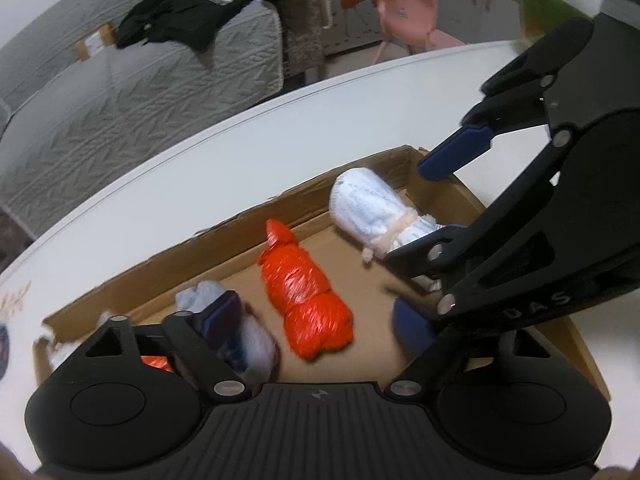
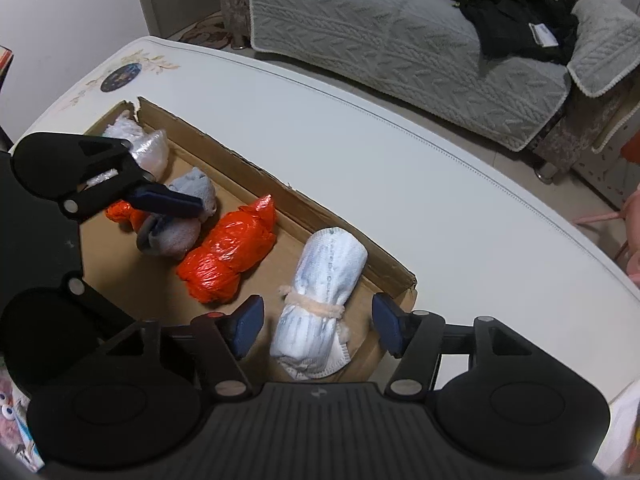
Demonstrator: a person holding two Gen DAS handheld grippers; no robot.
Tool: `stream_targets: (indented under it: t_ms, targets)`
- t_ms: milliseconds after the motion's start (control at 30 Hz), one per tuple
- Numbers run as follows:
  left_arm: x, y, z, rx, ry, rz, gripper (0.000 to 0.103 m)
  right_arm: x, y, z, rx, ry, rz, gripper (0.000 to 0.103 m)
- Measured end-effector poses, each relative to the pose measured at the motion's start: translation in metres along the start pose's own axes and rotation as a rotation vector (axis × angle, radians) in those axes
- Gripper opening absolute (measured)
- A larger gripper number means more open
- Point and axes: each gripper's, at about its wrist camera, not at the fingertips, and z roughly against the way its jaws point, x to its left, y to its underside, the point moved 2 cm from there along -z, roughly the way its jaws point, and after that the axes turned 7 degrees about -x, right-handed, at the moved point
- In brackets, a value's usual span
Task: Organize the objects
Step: 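Place orange bag and white rolled towel in the tray at the row's end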
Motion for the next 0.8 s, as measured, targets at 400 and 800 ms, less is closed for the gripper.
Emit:
stream_targets:
  t_ms: [400, 800]
  targets:
    - [0.022, 0.024, 0.038, 0.027, -0.065, 0.159, 0.099, 0.016, 0.002, 0.003, 0.007, -0.004, 0.024, 0.072]
    - [0.043, 0.056, 0.073, 0.019, -0.133, 0.272, 0.1, 0.042, 0.009, 0.012, -0.01, -0.011, -0.022, 0.075]
